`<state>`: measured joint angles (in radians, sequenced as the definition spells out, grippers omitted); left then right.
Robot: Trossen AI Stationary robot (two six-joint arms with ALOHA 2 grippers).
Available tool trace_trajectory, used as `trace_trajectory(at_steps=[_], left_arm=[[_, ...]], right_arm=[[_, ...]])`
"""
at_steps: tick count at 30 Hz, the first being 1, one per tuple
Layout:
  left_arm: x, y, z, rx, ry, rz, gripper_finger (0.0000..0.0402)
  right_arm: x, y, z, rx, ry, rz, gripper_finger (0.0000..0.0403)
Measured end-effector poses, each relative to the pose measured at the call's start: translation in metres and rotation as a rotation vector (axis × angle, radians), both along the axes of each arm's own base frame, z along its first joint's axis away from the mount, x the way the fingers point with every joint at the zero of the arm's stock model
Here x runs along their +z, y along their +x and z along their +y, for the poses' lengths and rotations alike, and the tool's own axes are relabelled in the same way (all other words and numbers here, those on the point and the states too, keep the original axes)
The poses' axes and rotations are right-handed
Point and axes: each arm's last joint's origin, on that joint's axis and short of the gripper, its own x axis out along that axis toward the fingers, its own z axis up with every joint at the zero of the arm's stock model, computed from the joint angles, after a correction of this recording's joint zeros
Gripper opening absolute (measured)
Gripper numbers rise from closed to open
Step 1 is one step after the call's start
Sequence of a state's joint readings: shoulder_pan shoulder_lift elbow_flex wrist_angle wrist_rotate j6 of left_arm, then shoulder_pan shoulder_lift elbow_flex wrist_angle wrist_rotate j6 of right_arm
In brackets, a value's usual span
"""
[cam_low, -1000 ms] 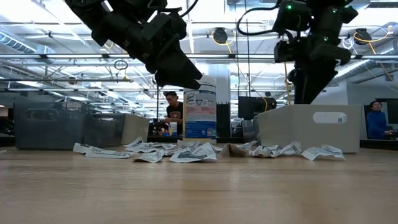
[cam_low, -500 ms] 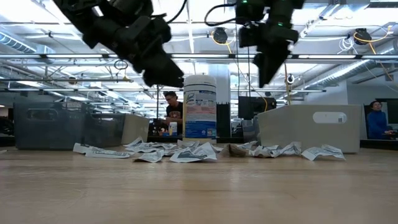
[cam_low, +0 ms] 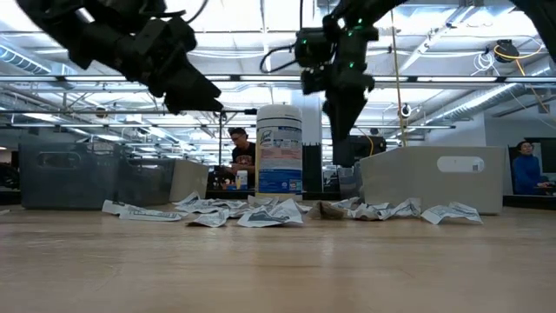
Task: Pick & Place First Aid Supplies
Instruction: Put the blue alcohol pad into the right gray bin
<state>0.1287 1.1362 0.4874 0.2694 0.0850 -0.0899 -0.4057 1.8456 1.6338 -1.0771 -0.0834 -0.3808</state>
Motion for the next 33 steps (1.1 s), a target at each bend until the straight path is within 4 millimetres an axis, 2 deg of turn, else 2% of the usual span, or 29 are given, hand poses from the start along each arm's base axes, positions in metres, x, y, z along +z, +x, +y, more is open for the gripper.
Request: trace_trajectory(at_steps=[4,14,22,26,30,33], left_arm=[[-0.009,-0.018,-0.002,0.012,0.015,-0.071,0.0230],[-0.033,-0.047,-0.006,0.023,-0.005,-0.068,0.0230],[-0.048,-0.063,-0.008,0.041,-0.029,-0.071,0.0230],[-0.051,-0.066,-0.008,0.044,-0.034,-0.067,0.0230],[-0.052,-0.066,-0.008,0.043,-0.034,-0.065,0.0230],[-0.052,-0.066,-0.008,0.041,-0.031,-0.065,0.0230]], right_arm=[[-0.024,0.015,0.002,0.014,0.000,-0.002,0.0226],[-0.073,0.039,0.004,-0.001,0.030,0.054,0.0226],[-0.099,0.046,0.007,-0.022,0.023,0.117,0.0226],[-0.102,0.048,0.009,-0.061,-0.020,0.139,0.0225],[-0.106,0.048,0.012,-0.077,-0.020,0.126,0.0196],[-0.109,0.047,0.014,-0.085,-0.017,0.122,0.0145]])
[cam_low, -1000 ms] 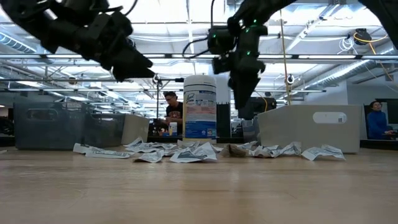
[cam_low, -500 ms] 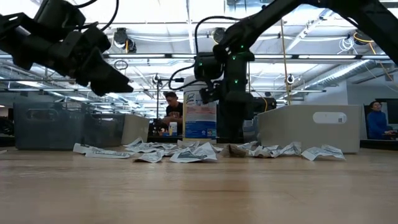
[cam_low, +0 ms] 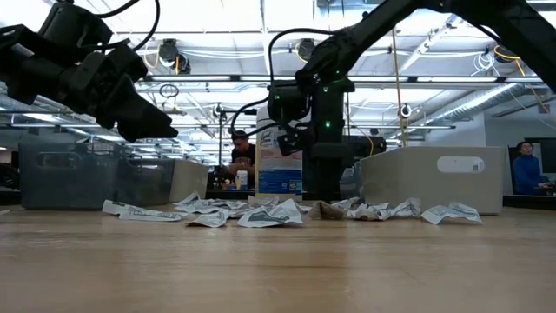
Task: Pick & Place First Aid Supplies
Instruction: Put the blue alcohol pad into the right gray bin
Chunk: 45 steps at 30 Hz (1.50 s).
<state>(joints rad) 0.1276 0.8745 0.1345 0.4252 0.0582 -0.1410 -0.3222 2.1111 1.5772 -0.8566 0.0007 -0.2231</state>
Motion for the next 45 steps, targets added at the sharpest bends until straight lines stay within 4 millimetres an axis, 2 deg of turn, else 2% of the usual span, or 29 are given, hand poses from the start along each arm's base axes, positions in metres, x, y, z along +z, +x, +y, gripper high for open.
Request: trace_trajectory(at_steps=[5,6,13,19,29,35,45], left_arm=[[-0.001,0.000,0.000,0.002,0.012,0.007,0.0230],[-0.001,0.000,0.000,0.000,0.018,0.007,0.0230],[-0.002,-0.002,0.000,-0.010,0.059,-0.045,0.0230],[-0.012,-0.009,-0.001,-0.004,0.050,-0.068,0.0230],[-0.016,-0.013,-0.001,-0.003,0.040,-0.075,0.0230],[-0.012,-0.019,-0.001,-0.005,0.052,-0.081,0.0230],[-0.007,-0.034,-0.001,0.006,0.050,-0.072,0.0230]], right_arm=[[-0.003,0.000,0.004,0.028,0.004,-0.002,0.0026],[-0.003,0.000,0.005,0.044,0.002,-0.001,0.0014],[0.007,-0.001,0.013,0.090,-0.014,-0.012,0.0002],[0.029,-0.003,0.021,0.132,-0.034,-0.057,0.0001],[0.090,0.004,0.041,0.184,-0.071,-0.176,0.0000],[0.120,-0.001,0.048,0.194,-0.054,-0.127,0.0000],[0.135,-0.019,0.051,0.110,-0.006,-0.019,0.0000]])
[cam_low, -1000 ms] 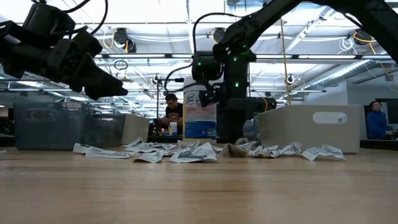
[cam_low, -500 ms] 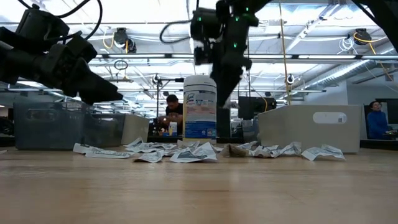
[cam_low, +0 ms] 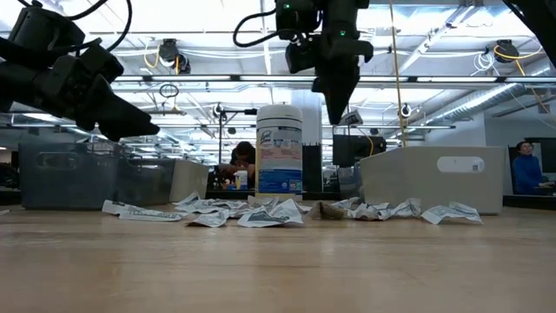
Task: Pick & Place First Aid Supplies
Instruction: Put the blue alcohol pad into the right gray bin
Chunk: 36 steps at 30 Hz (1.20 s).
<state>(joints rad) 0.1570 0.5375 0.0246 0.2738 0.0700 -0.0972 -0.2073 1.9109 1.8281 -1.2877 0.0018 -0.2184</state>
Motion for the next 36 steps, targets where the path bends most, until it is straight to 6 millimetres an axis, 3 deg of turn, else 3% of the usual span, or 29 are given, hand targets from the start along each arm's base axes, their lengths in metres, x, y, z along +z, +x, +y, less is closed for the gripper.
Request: trace_trajectory(at_steps=[13,18,21,29,36], left_arm=[[0.002,-0.012,-0.002,0.001,0.002,-0.001,0.0230],[0.004,-0.015,-0.002,0.000,0.012,-0.021,0.0230],[0.004,-0.017,-0.003,0.003,0.012,-0.015,0.0230],[0.006,-0.021,-0.003,0.006,0.012,-0.038,0.0230],[0.007,-0.022,-0.003,-0.001,0.018,-0.058,0.0230]], right_arm=[[0.006,-0.057,0.011,-0.130,0.015,-0.019,0.0000],[-0.005,-0.084,0.017,-0.181,0.020,-0.030,0.0000],[-0.021,-0.095,0.018,-0.200,0.023,-0.032,0.0000],[-0.065,-0.106,0.013,-0.223,0.034,-0.023,0.0000],[-0.072,-0.106,0.012,-0.216,0.048,-0.048,0.0025]])
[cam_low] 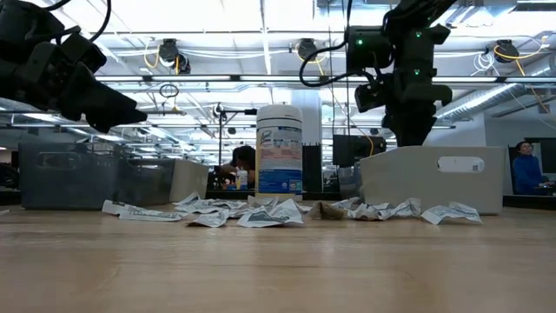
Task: Pick & Place First Aid Supplies
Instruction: Put the blue alcohol pad into the right gray bin
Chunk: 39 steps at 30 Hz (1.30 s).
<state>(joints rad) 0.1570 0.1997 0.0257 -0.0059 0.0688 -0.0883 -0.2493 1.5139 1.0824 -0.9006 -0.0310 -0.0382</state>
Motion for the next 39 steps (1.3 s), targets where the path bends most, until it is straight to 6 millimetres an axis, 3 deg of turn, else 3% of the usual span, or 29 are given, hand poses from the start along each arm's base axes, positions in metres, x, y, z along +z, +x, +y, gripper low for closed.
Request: trace_trajectory(at_steps=[9,13,24,39], left_arm=[[0.000,0.000,0.000,-0.008,-0.013,-0.001,0.0230],[0.000,0.000,0.000,-0.008,-0.013,-0.001,0.0230],[0.000,0.000,0.000,-0.006,-0.020,-0.002,0.0230],[0.000,0.000,0.000,-0.001,-0.053,-0.005,0.0230]], right_arm=[[0.000,0.001,0.000,-0.030,0.026,-0.012,0.0153],[0.004,-0.001,0.001,-0.031,0.033,0.019,0.0187],[0.044,0.015,0.028,-0.027,0.043,-0.025,0.0191],[0.050,0.017,0.120,0.037,0.100,-0.060,0.0192]])
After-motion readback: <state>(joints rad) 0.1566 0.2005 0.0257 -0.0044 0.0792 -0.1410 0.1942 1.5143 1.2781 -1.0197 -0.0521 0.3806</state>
